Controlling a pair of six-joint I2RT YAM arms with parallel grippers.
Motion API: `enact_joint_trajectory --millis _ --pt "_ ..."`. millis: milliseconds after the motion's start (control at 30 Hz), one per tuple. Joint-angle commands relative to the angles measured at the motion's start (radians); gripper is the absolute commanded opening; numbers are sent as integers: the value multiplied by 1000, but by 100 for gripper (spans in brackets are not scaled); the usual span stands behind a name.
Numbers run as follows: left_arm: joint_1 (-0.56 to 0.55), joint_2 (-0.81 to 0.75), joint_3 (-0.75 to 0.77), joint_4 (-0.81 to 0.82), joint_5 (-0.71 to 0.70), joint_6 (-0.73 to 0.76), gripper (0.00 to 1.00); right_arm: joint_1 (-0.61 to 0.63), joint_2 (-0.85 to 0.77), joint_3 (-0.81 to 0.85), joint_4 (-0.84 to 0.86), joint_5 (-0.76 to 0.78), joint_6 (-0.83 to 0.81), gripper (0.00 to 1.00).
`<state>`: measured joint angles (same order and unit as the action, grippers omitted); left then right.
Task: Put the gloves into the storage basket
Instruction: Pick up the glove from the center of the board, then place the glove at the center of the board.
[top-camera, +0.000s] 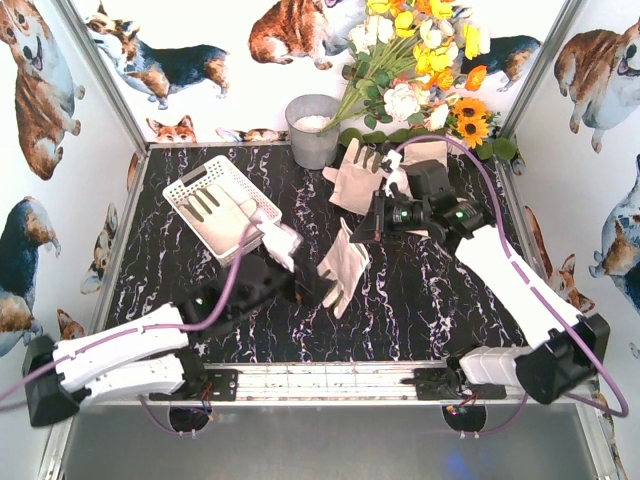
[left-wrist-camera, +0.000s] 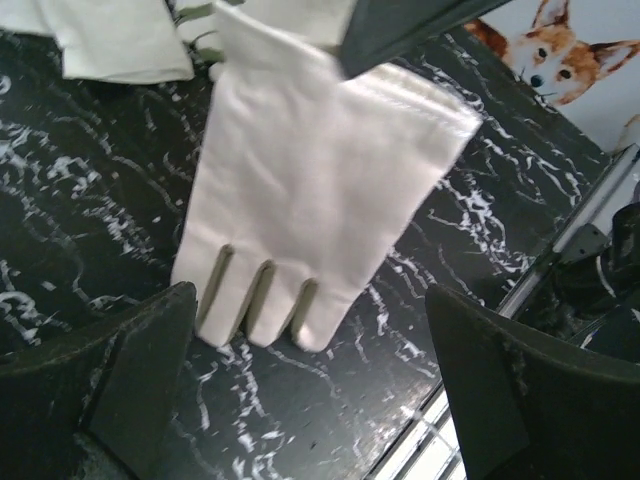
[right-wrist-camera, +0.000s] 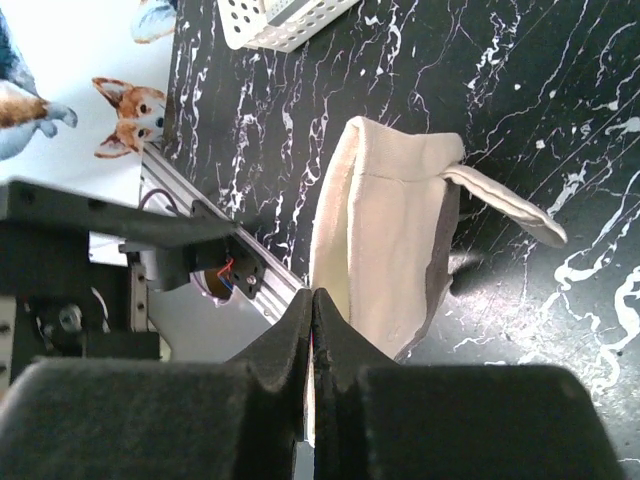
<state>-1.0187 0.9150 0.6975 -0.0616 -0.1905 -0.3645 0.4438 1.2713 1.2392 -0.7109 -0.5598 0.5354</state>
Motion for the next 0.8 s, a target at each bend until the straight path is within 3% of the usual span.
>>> enact_joint_trajectory --millis 0,100,233,333,500,633,767 --pt "-141 71 1 182 -309 -18 92 -2 -71 -46 142 32 137 0" --pt "-145 121 5 259 -278 -37 94 -2 -90 -54 152 14 136 0" --pt "-133 102 46 225 -223 101 98 -2 -105 -45 143 -58 80 0" --pt "-58 37 136 52 -82 164 99 -2 -137 -31 152 -115 37 0" --pt "140 -63 169 -78 249 161 100 -4 -138 31 104 -256 -61 0" --pt "229 -14 243 -161 475 174 100 -4 -146 46 84 -367 -112 0" --pt "257 55 307 -183 587 199 100 -4 -177 56 49 -430 -153 0"
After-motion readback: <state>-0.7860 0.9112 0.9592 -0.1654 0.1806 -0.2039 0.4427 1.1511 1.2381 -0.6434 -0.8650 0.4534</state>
